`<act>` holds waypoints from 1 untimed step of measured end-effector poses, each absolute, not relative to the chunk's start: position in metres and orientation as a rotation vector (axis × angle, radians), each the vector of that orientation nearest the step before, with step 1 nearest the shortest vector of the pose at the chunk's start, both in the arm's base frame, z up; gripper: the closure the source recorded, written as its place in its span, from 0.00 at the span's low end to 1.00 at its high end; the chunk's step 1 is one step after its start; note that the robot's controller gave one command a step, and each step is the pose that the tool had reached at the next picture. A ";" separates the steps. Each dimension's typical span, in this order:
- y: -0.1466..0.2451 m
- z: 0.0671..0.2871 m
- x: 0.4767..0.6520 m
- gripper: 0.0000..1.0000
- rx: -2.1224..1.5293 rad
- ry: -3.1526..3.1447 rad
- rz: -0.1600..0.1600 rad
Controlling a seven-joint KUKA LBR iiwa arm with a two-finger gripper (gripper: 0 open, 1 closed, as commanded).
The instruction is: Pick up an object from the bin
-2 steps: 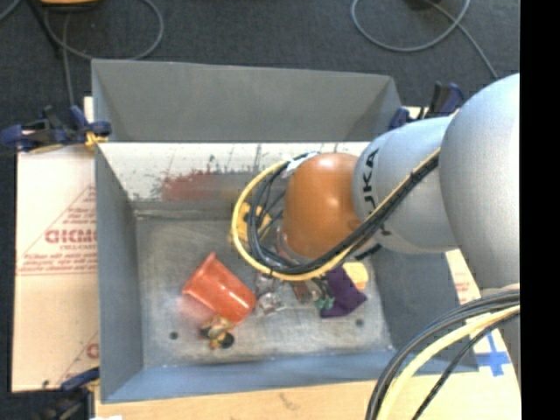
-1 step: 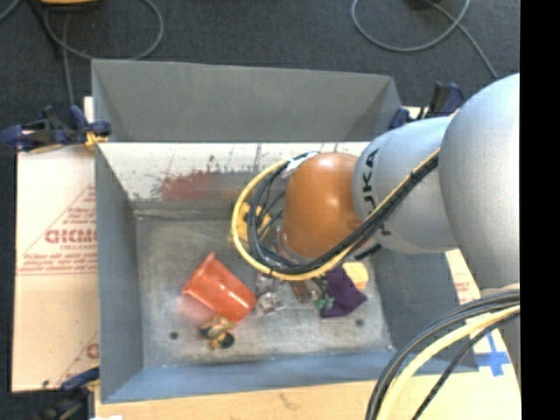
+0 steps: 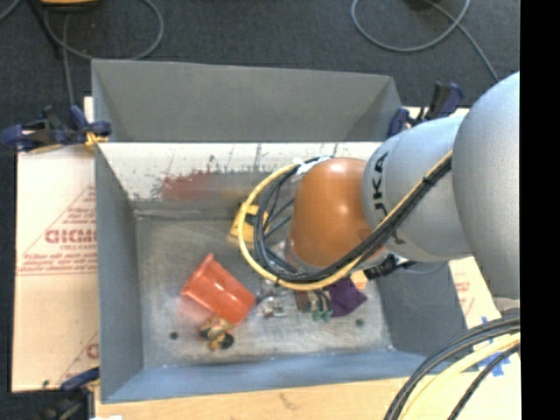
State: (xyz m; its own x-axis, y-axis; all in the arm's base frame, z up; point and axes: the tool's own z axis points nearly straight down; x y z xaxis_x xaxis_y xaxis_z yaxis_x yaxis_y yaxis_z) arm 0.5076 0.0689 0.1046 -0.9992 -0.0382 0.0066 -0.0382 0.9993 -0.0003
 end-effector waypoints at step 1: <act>0.071 0.135 0.496 1.00 -0.134 -3.143 -0.001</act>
Offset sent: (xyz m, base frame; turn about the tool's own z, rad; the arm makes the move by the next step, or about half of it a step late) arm 0.0191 0.0356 0.1307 0.0405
